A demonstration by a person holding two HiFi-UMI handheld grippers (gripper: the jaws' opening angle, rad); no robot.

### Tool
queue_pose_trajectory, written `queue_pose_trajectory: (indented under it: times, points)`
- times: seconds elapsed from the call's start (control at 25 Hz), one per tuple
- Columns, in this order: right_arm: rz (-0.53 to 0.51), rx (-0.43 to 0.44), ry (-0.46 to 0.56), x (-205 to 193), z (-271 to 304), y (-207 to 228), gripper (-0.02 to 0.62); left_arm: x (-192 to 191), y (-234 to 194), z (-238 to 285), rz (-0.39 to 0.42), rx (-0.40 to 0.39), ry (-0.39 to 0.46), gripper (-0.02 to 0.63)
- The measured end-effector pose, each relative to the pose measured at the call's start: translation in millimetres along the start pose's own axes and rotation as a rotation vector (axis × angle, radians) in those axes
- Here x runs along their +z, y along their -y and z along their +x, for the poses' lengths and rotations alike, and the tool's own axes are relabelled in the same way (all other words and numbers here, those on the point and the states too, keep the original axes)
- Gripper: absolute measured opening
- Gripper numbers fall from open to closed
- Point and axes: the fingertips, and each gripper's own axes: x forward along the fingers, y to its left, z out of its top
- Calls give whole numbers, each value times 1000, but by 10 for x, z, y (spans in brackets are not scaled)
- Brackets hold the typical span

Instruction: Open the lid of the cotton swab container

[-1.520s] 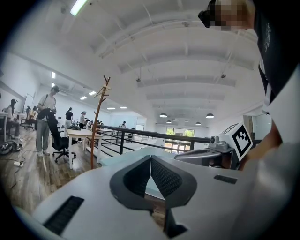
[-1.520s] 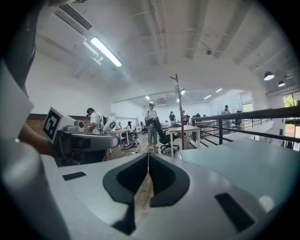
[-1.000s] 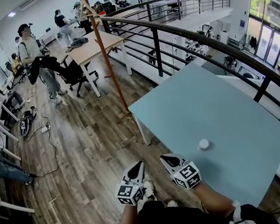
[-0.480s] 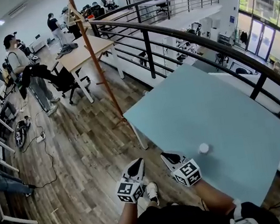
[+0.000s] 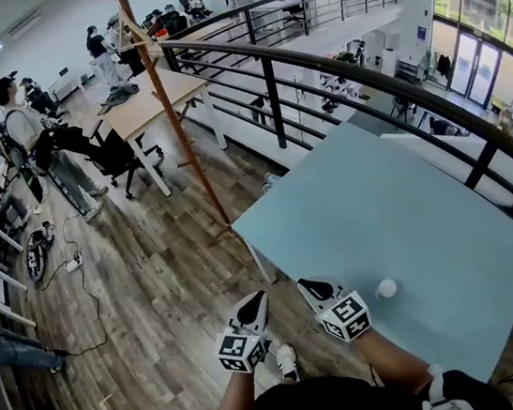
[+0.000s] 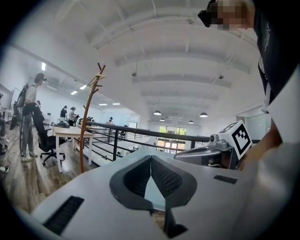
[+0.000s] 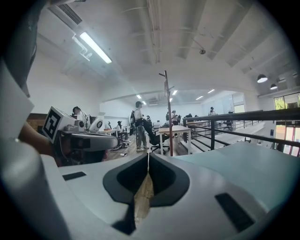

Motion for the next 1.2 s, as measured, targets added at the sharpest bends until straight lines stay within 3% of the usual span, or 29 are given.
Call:
queue_pose_trajectory:
  times: [0.64,1.08,1.2]
  points:
    - [45,-143,-2,126,664,389,20,158,-643,692,-6,-151,-31,12]
    - [65,-375,34,216,396,918,20,206,-554,1201,26,-337,-35,12]
    - [67,-473,37,190,161,1026,20,199,-373,1290,17,-396,-46,12]
